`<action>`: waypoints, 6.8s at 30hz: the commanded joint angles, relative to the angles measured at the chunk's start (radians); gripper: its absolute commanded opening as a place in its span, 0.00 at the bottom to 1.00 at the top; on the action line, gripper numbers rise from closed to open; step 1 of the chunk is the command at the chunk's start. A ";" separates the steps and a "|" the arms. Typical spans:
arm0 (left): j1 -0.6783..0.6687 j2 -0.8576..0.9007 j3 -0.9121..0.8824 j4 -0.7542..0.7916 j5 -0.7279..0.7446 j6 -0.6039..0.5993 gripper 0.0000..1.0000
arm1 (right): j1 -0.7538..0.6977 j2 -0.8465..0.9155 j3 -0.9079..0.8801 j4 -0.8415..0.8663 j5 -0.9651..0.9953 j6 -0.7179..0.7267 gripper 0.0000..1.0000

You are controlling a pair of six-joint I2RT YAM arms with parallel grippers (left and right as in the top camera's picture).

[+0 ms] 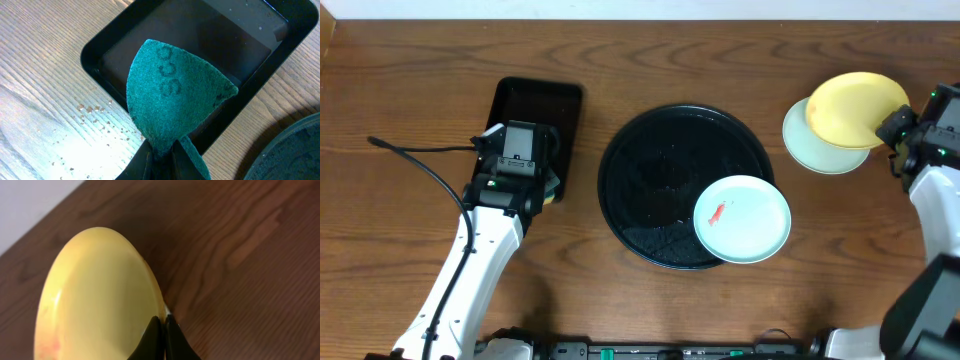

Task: Clean dirty plates on tray and stack at the side
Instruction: 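Stack the yellow plate onto the green plate at the right side, then move the right gripper to grip the rim of the last green plate, then slide the green plate with the right gripper to the tray center, then bring the sponge with the left gripper onto the green plate and scrub, then scrub the green plate with the sponge while right gripper holds rim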

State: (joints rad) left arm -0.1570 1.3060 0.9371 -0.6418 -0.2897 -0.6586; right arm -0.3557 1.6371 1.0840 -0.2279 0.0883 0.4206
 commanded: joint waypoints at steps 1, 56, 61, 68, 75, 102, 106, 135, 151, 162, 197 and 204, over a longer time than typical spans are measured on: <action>0.007 0.002 -0.006 0.003 -0.006 -0.016 0.08 | 0.001 0.072 0.011 0.018 0.025 0.028 0.01; 0.007 0.002 -0.006 0.022 -0.005 -0.016 0.08 | 0.522 -0.318 -0.360 -0.671 -0.149 0.400 0.69; 0.007 0.002 -0.007 0.022 -0.005 -0.016 0.08 | 0.534 -0.307 -0.384 -0.612 -0.148 0.406 0.60; 0.007 0.002 -0.007 0.021 -0.005 -0.016 0.08 | 0.534 -0.265 -0.392 -0.570 -0.148 0.405 0.50; 0.007 0.002 -0.007 0.021 -0.006 -0.016 0.08 | 0.534 -0.219 -0.392 -0.538 -0.150 0.405 0.31; 0.007 0.002 -0.007 0.049 0.132 -0.007 0.08 | 0.556 -0.180 -0.211 -0.312 -0.288 0.145 0.01; 0.007 0.002 -0.007 0.080 0.237 0.045 0.08 | 0.593 -0.117 -0.210 -0.237 -0.314 0.079 0.01; -0.351 0.238 -0.007 0.431 0.488 -0.039 0.08 | 0.618 0.198 -0.131 -0.111 -0.325 -0.034 0.01; -0.359 0.238 -0.007 0.444 0.487 -0.039 0.08 | 0.620 0.198 -0.075 -0.090 -0.243 -0.048 0.01; -0.360 0.240 -0.007 0.488 0.484 -0.151 0.08 | 0.620 0.198 -0.077 -0.072 -0.242 -0.048 0.01; -0.457 0.537 0.001 0.591 -0.054 -0.186 0.07 | 0.655 0.198 -0.077 -0.090 -0.190 -0.048 0.01; -0.457 0.396 0.005 0.557 -0.219 -0.071 0.08 | 0.655 0.198 -0.077 -0.094 -0.190 -0.048 0.01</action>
State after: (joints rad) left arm -0.6373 1.7695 0.9581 -0.0757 -0.3244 -0.8143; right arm 0.3035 1.8259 0.9958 -0.3168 -0.1570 0.3820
